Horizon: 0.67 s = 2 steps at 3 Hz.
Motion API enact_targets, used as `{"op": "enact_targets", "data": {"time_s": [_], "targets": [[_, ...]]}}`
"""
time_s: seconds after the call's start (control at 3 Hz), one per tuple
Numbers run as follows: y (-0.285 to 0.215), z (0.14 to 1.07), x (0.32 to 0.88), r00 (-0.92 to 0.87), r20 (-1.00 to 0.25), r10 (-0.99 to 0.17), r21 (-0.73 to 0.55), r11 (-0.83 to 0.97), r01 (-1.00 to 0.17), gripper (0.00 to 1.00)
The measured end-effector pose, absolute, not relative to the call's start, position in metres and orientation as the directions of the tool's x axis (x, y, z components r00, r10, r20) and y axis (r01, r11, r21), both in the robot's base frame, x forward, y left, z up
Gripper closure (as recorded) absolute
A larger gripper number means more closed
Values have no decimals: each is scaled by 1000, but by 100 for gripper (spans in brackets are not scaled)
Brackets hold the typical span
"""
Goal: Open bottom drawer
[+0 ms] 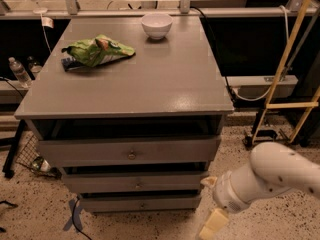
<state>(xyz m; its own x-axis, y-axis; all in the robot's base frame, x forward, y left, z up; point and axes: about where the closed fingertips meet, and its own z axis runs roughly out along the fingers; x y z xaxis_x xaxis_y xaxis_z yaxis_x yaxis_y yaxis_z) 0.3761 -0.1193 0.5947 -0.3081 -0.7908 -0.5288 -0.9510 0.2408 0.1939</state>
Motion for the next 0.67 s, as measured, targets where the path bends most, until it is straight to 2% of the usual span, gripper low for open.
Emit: {"op": "enact_targets", "data": {"time_s": [0.67], "targets": [[-94, 498, 374, -377, -584, -719, 264, 270, -926, 0]]}}
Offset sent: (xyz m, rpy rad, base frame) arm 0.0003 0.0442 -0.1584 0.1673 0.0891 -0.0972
